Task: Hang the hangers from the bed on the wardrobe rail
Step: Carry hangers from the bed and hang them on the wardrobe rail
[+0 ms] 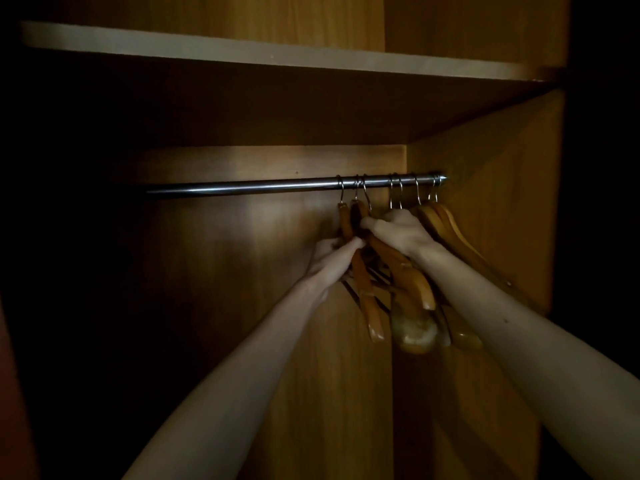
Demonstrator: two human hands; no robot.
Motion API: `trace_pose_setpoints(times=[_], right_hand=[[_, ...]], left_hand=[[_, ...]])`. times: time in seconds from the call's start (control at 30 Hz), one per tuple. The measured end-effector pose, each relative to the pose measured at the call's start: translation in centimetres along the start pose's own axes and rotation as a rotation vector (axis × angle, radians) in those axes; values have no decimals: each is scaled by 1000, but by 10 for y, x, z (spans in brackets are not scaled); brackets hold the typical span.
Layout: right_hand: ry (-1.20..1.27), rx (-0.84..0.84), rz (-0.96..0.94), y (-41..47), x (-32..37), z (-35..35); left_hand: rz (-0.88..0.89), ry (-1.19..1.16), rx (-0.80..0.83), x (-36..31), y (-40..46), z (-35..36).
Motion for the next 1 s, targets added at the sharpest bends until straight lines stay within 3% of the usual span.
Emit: trace_pose_setpoints(times=[0.33, 0.47, 0.83, 1.0], right_hand=[[86, -90, -101, -66, 1, -9], [90, -35, -140, -68, 12, -9], [180, 146, -101, -75, 3, 19], [87, 90, -145, -72, -4, 25]], left_hand=[[-19, -115, -78, 31, -28, -4], [-30, -181, -177, 27, -38, -21], [-54, -151, -148, 22, -42, -19], [-54, -141, -145, 24, -40, -17]])
Point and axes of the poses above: each hand's wrist, its own y-axis towards the middle knuckle, its own z-axis out of the palm, x = y × z, the point moved 8 cm from there along y, towards the middle knuckle, and after that the axes turned 13 degrees about -z, right-handed, at the moved point
